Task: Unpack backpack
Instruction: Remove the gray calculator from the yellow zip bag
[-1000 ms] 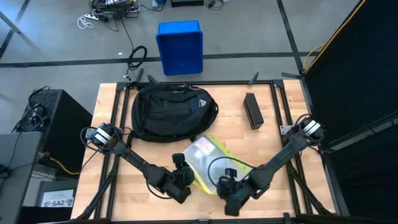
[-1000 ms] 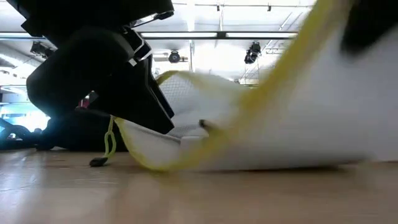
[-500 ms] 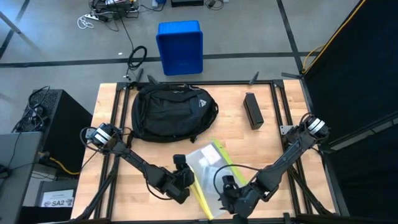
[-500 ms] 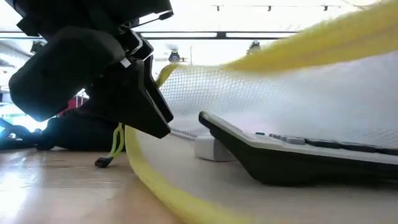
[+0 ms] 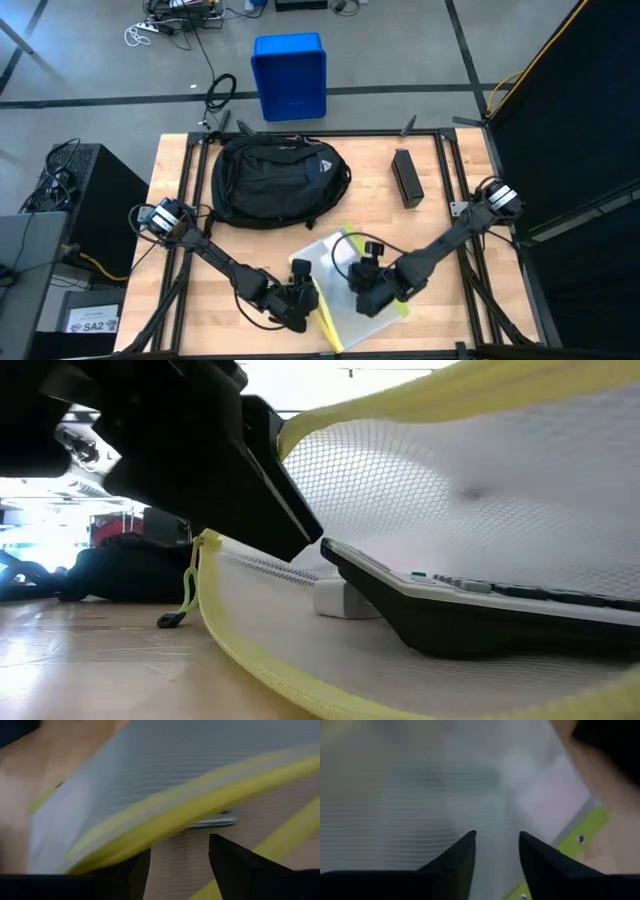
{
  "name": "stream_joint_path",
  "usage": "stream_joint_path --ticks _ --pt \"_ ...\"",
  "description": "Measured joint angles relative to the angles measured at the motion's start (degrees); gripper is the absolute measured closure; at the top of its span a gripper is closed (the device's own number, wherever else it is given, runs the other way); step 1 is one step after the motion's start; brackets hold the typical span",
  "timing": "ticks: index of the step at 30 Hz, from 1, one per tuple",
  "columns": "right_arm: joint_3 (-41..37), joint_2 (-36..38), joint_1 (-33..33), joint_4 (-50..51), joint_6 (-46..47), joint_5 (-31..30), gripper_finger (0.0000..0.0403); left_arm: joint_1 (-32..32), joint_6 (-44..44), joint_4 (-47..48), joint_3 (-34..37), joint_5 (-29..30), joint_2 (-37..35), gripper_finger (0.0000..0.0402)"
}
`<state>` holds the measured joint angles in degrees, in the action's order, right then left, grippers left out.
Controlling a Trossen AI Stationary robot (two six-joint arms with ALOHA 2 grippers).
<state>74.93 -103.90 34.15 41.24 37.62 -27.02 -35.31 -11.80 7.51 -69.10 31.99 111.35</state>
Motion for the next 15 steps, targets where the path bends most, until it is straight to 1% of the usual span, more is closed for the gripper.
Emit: stream_joint_path --ticks 3,7,10,15 --pt "-1.9 0.0 -1.5 -0.2 0.0 1.4 0.0332 -1.0 7.4 -0.4 0.0 0.8 0.0 0.0233" --pt "-5.1 0.0 -2.9 -0.5 0.3 3.4 0.0369 -2.4 17.8 -0.4 0.0 5.0 0.0 0.0233" --pt "-7.9 0.0 -4.3 -2.7 0.3 6.7 0.0384 -2.3 25.0 -0.4 0.0 6.1 0.2 0.0233" --pt "-11.6 0.0 -5.9 -8.7 0.3 10.5 0.0400 -1.2 33.0 -2.6 0.0 5.7 1.7 0.0233"
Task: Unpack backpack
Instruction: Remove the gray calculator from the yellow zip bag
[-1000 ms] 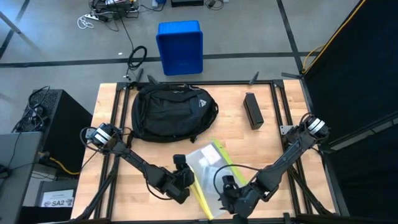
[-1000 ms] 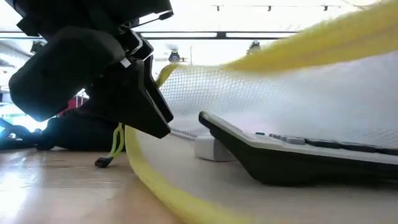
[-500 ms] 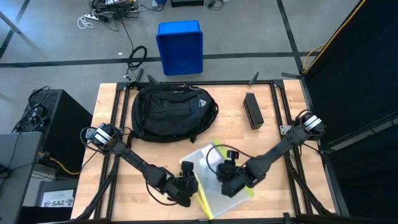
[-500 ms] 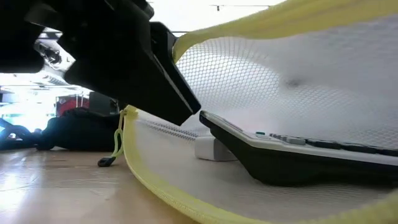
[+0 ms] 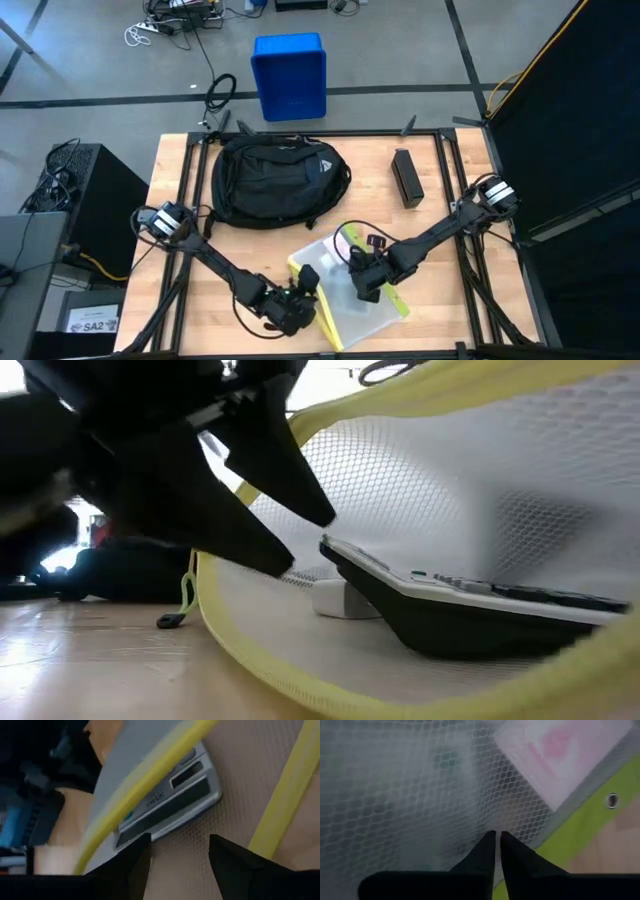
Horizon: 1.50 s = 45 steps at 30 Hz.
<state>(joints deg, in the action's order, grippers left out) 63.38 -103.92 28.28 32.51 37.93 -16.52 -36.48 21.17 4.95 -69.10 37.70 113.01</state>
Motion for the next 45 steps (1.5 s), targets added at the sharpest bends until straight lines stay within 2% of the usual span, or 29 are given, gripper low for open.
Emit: stream_joint_path --ticks 9,18,21,25,28,32,35,45 --pt "-0.9 0.0 -1.5 -4.4 -0.9 0.7 0.0402 1.2 13.8 -7.2 0.0 -2.1 1.5 0.0233" --pt "-0.9 0.0 -2.5 -6.9 -1.9 0.3 0.0403 2.1 18.9 -9.1 0.0 -6.3 4.1 0.0245" --pt "-0.9 0.0 -2.6 -7.2 -2.2 0.2 0.0403 2.1 20.7 -10.5 -0.1 -6.1 5.4 0.0281" --pt "-0.9 0.0 -2.7 -6.9 -2.2 0.0 0.0403 2.1 21.3 -12.3 -0.1 -4.4 5.7 0.0371" --pt "-0.9 0.0 -2.8 -6.5 -2.6 -0.2 0.0402 1.7 21.4 -12.6 -0.4 -1.5 5.1 0.0388" --pt "-0.8 0.0 -2.8 -4.9 -2.6 -0.2 0.0402 -0.6 23.4 -7.7 -2.2 0.8 4.2 0.0395" --pt "-0.8 0.0 -2.8 -3.8 -2.1 -0.3 0.0402 -2.2 20.8 -2.0 -4.5 0.8 2.8 0.0398" --pt "-1.0 0.0 -3.2 -0.3 0.0 -1.9 0.0402 -10.5 -3.2 28.7 -14.6 1.3 -1.0 0.0401"
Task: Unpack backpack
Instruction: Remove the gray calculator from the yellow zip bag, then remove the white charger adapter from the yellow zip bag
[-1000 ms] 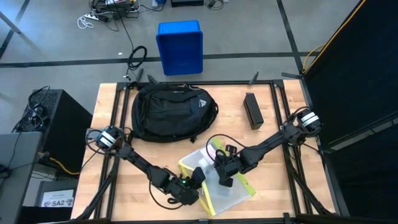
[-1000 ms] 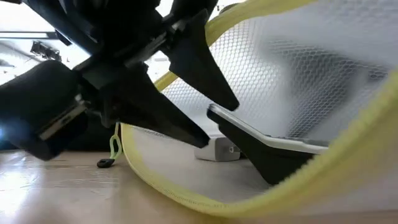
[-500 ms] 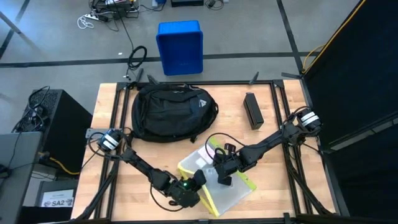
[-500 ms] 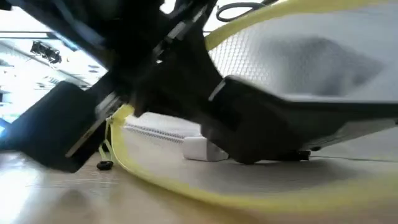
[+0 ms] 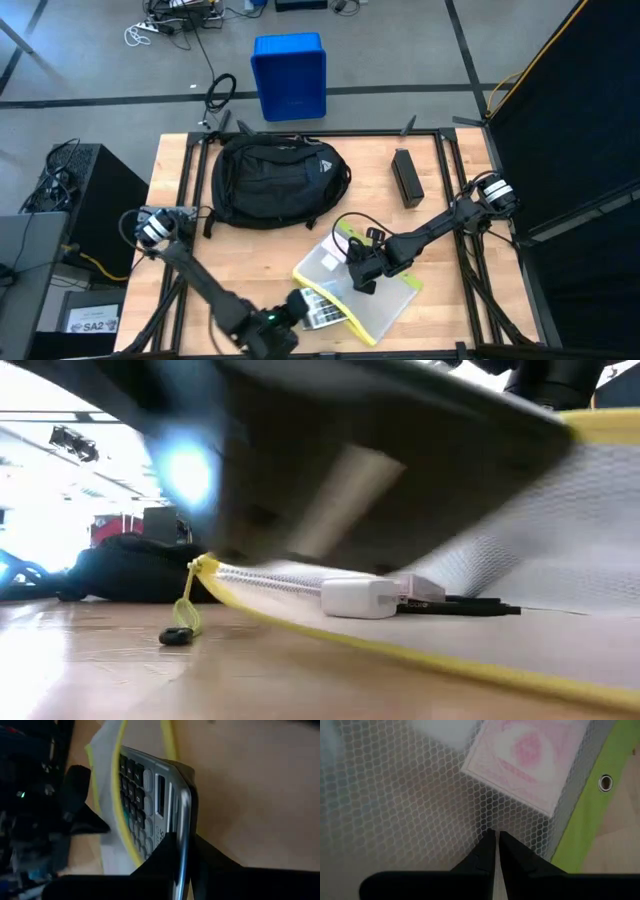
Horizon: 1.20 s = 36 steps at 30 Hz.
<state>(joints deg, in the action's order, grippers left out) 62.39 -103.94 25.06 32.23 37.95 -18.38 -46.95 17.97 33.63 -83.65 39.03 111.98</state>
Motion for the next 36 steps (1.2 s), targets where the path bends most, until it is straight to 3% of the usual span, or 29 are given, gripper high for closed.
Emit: stream_joint_path --ticks 8,12,15,21,25,36 --pt "0.0 0.0 -0.1 -0.5 0.9 0.0 0.0401 -7.7 -29.4 26.4 -4.7 -1.9 -5.8 0.0401" --pt "0.0 0.0 -0.1 -0.8 0.9 0.0 0.0402 -9.6 -47.7 39.4 -3.2 -1.0 -7.0 0.0401" --pt "0.0 0.0 -0.1 -1.8 0.8 0.0 0.0401 -9.0 -56.8 44.6 0.8 -0.8 -7.0 0.0401" --pt "0.0 0.0 -0.1 -3.4 0.0 0.1 0.0402 -5.5 -59.3 39.8 10.7 -4.4 -7.0 0.0398" --pt "0.0 0.0 -0.1 -3.5 -0.1 0.2 0.0401 -3.2 -60.6 38.5 14.0 -4.4 -7.0 0.0373" --pt "0.0 0.0 -0.1 -3.9 -0.1 0.2 0.0401 -1.9 -60.7 40.1 7.8 -4.5 -7.1 0.0234"
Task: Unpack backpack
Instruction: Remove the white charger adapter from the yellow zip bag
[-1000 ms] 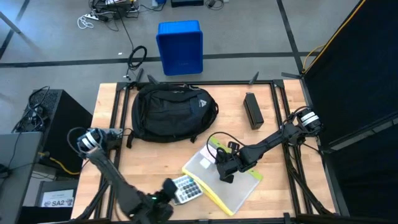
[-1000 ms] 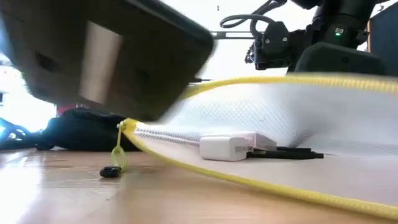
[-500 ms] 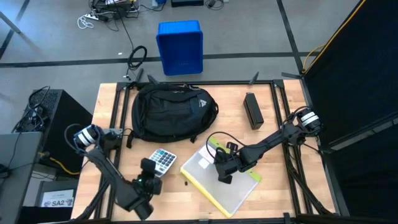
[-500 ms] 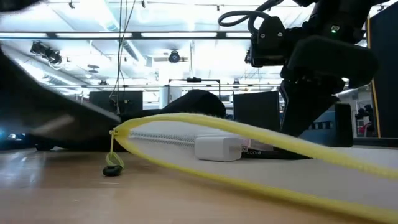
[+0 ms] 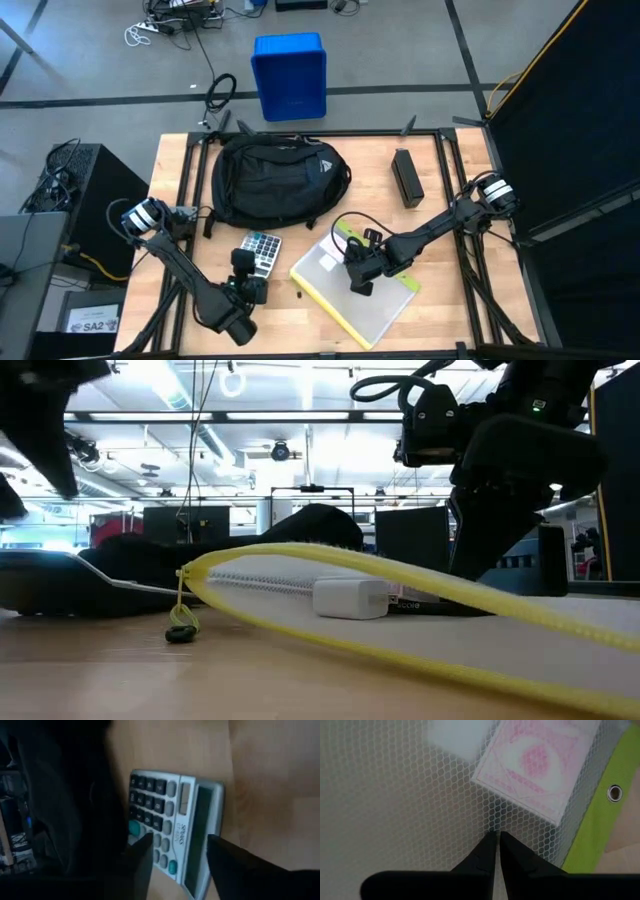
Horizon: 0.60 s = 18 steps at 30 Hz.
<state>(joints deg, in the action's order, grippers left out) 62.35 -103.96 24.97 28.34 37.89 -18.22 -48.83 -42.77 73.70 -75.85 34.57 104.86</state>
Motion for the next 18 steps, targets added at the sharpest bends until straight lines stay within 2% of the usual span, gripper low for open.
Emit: stream_joint_path --ticks 2,4,6,8,10,12,16,18 --pt "0.0 0.0 0.0 0.0 0.3 0.0 0.0402 -0.3 -0.2 -2.0 -2.8 0.8 0.0 0.0216" --pt "0.0 0.0 0.0 -0.1 1.3 0.0 0.0400 -0.4 -0.5 -7.8 -4.8 3.4 0.0 0.0203" --pt "0.0 0.0 -0.2 -0.2 3.0 0.0 0.0399 -0.5 3.4 -19.1 -5.5 3.9 0.0 0.0196" --pt "0.0 0.0 -0.4 -0.5 4.7 0.0 0.0399 -0.2 10.1 -30.4 -5.2 1.7 0.3 0.0194" --pt "0.0 0.0 -0.7 -1.2 5.5 0.0 0.0400 0.2 15.5 -39.6 -4.3 -0.4 1.1 0.0194" --pt "0.0 0.0 -0.9 -2.2 5.6 0.0 0.0402 1.0 17.6 -44.3 -3.1 -1.6 1.9 0.0193" --pt "0.0 0.0 -1.0 -4.0 4.3 1.3 0.0400 3.6 16.5 -51.1 1.3 -2.2 3.3 0.0193" --pt "0.0 0.0 -1.0 -4.5 4.0 2.0 0.0399 5.4 15.1 -54.8 4.4 -4.5 4.0 0.0193"
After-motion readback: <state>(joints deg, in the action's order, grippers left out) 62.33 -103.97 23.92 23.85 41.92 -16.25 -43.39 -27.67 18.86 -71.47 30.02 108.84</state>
